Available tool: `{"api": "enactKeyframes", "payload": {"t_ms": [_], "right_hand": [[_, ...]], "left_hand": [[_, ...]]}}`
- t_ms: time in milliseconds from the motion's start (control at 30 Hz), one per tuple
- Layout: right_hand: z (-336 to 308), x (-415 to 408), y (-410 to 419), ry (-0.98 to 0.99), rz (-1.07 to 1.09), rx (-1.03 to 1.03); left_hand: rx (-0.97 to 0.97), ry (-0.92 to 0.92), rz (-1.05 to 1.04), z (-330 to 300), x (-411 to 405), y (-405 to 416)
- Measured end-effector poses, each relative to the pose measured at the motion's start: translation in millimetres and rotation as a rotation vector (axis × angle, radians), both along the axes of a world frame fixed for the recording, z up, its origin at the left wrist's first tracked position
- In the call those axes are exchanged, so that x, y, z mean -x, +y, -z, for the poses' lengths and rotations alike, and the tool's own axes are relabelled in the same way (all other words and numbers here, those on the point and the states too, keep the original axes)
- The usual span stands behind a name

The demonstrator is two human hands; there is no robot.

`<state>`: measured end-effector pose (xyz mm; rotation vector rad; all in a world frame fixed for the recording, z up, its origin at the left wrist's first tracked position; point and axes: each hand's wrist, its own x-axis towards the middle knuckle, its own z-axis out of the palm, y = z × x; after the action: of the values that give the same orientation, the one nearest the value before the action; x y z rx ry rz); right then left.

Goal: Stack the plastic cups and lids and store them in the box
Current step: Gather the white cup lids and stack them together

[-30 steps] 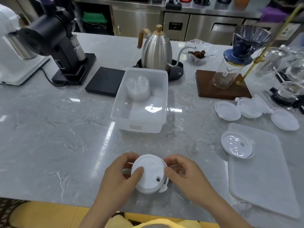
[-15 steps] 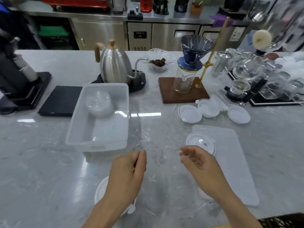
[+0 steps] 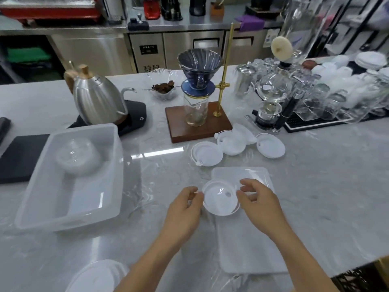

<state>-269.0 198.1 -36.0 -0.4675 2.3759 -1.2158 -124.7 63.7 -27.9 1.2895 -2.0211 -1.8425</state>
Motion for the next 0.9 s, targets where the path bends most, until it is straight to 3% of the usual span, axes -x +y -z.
{"api": "enactKeyframes", "payload": {"t_ms": [267, 400, 533, 667, 833, 900], "right_hand": [[4, 9, -6, -0.074, -0.059, 0.030], [-4, 9, -11, -0.154, -0.062, 0.157], [-25, 3, -22, -0.165, -0.154, 0.237], [-39, -8, -40, -0.130, -0.270, 0.192], [-44, -5, -66, -0.135, -0.337, 0.223], [-40, 7, -80, 0.000, -0.276, 0.190]], "left_hand": [[-0.179, 0.068, -0.156, -1, 19, 7], [-0.236, 0.175, -0.278, -8, 19, 4], [-0.575, 0.358, -0.339, -20, 14, -4], [-0.937, 0.434, -0.221, -30, 5, -10], [-1.110, 0.543, -0.319, -36, -13, -20], [-1.160, 0.591, -0.369, -36, -22, -27]]}}
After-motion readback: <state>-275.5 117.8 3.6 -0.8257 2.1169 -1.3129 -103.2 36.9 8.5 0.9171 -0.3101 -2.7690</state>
